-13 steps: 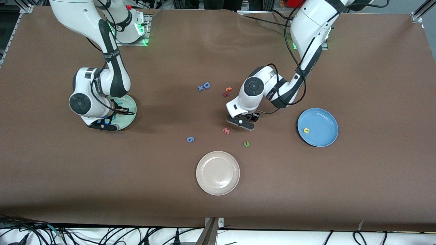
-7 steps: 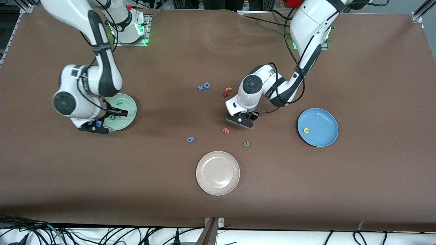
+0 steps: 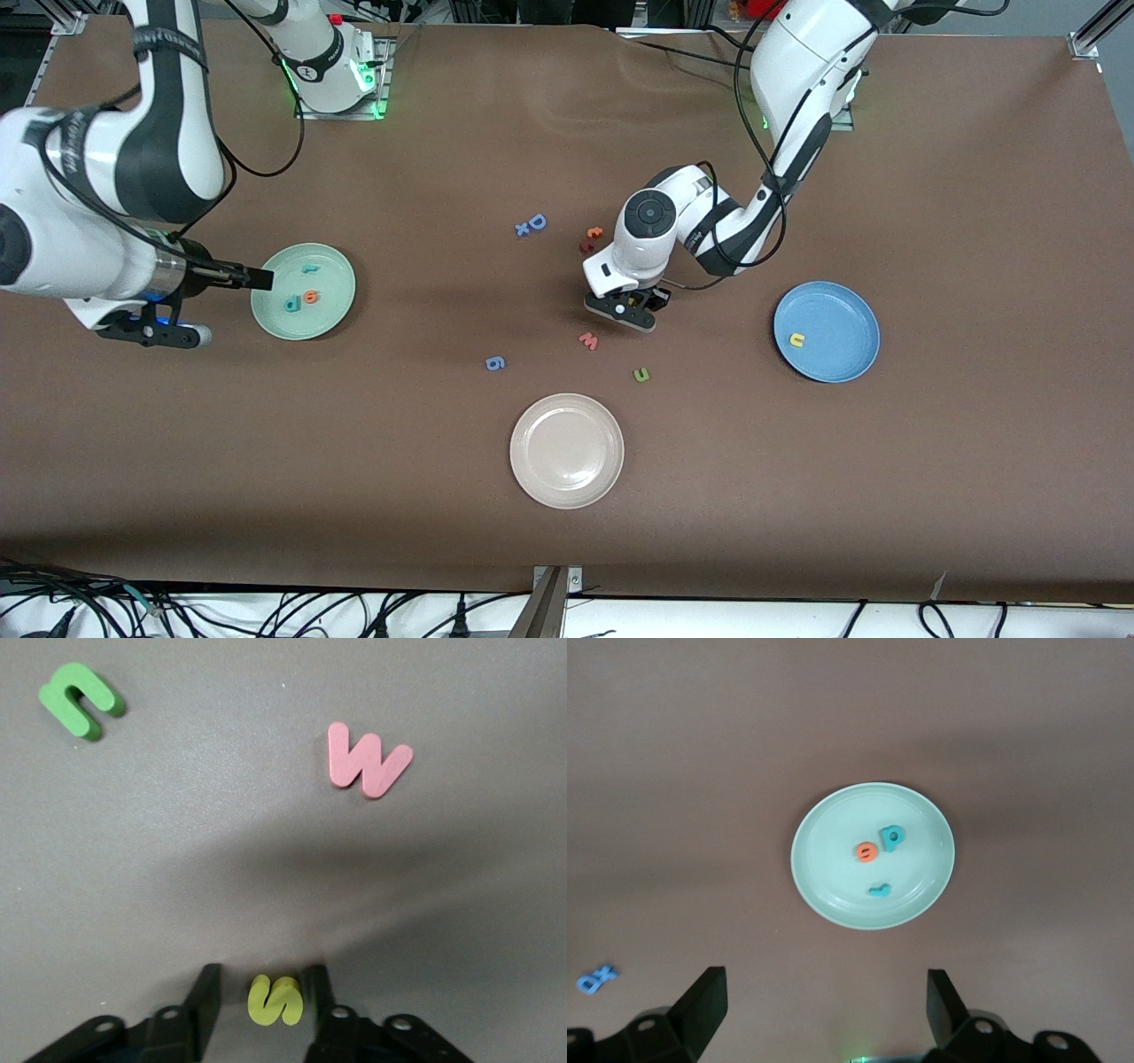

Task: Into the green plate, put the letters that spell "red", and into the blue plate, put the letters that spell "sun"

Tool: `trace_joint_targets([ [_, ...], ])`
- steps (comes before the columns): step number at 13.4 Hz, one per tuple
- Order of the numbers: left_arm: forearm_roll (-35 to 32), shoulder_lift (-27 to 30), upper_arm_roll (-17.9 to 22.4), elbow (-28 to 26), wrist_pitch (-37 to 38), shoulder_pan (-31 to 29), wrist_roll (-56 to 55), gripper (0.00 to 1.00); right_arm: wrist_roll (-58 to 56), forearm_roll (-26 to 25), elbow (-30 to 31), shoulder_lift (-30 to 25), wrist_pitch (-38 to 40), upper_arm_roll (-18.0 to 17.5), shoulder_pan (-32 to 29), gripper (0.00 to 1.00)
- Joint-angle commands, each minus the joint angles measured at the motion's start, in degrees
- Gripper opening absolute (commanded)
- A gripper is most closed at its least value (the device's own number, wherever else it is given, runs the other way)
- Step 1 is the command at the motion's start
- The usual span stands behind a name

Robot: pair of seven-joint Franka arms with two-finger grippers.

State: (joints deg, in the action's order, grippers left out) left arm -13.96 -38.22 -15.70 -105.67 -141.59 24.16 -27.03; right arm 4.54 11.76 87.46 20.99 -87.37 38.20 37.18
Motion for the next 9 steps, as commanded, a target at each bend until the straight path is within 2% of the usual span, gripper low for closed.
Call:
trace_joint_targets([
  [1, -2.3, 1.4, 0.4, -1.6, -0.5, 0.5, -2.0, 0.34, -0.4, 0.9, -7.4, 0.8, 5.5, 2.0, 0.0, 0.99],
  [4, -2.3, 1.3, 0.4, -1.6, -0.6, 0.5, -2.0, 0.23, -0.6, 0.5, -13.4, 1.0, 11.5, 4.4, -0.1, 0.99],
  [6, -2.3, 1.3, 0.4, -1.6, -0.6, 0.5, -2.0, 0.23, -0.9, 0.9, -14.4, 0.9, 12.6, 5.6, -0.3, 0.99],
  [9, -2.3, 1.4, 0.4, -1.5, -0.5, 0.1, -1.5, 0.17, -0.7, 1.2, -14.5, 1.2, 12.5, 4.3, -2.4, 0.99],
])
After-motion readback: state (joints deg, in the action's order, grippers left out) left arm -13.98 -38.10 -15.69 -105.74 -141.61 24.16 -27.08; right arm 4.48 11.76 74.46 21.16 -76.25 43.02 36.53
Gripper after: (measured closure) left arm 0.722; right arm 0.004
